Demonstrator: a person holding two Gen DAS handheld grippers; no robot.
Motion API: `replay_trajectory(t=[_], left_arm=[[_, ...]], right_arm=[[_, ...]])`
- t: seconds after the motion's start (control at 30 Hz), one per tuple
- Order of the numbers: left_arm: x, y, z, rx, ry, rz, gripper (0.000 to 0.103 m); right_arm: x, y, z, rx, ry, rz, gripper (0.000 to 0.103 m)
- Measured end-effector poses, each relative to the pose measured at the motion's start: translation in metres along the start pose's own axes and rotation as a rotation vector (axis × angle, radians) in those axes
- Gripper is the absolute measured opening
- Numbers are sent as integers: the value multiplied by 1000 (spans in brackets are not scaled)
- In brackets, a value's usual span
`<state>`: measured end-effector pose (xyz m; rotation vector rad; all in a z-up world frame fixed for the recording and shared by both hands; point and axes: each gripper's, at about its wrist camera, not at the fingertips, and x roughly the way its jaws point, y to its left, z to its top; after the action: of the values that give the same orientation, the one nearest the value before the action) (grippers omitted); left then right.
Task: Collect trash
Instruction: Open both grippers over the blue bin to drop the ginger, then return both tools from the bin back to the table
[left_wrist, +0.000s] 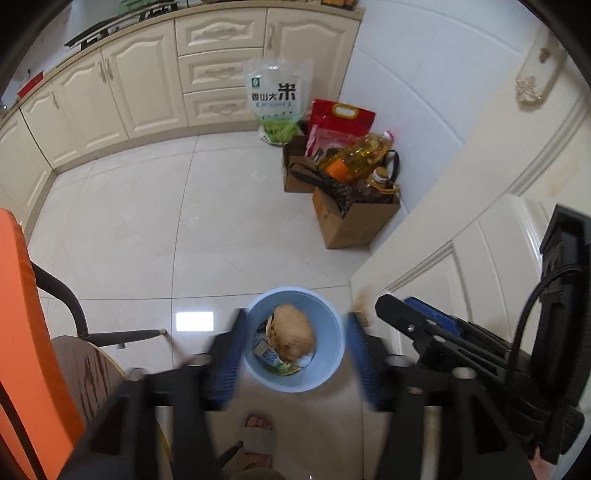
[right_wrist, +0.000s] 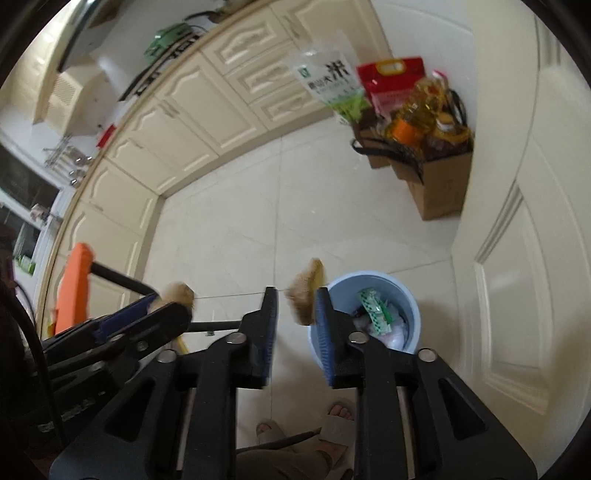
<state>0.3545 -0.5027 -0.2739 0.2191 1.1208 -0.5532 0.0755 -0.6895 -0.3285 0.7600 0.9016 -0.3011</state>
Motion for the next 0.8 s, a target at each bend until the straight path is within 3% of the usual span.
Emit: replay_trajectory(t=[0.03, 0.13, 0.17, 0.23, 0.3, 0.6, 0.8], left_arm=[[3, -12, 33, 0, 2, 11, 81], [-5, -17, 42, 0, -11, 40, 93], [-1, -14, 61, 0, -10, 47, 94], [-8, -16, 69, 0, -24, 59, 99], [-17, -15, 69, 3, -49, 76, 102], [-101, 5, -7, -2, -222, 85, 102], [-182, 36, -81, -39, -345, 79, 102]], right_arm=[[1, -5, -1, 19, -2, -7, 55], [-2, -11, -2, 44, -9, -21, 64], [-4, -14, -3, 51, -13, -26, 68], [-13, -16, -6, 72, -33, -30, 90], [-24, -16, -9, 96, -54, -42, 102], [-83, 15, -27, 94, -138, -63, 103], [-128, 76, -45, 0, -201, -59, 103]])
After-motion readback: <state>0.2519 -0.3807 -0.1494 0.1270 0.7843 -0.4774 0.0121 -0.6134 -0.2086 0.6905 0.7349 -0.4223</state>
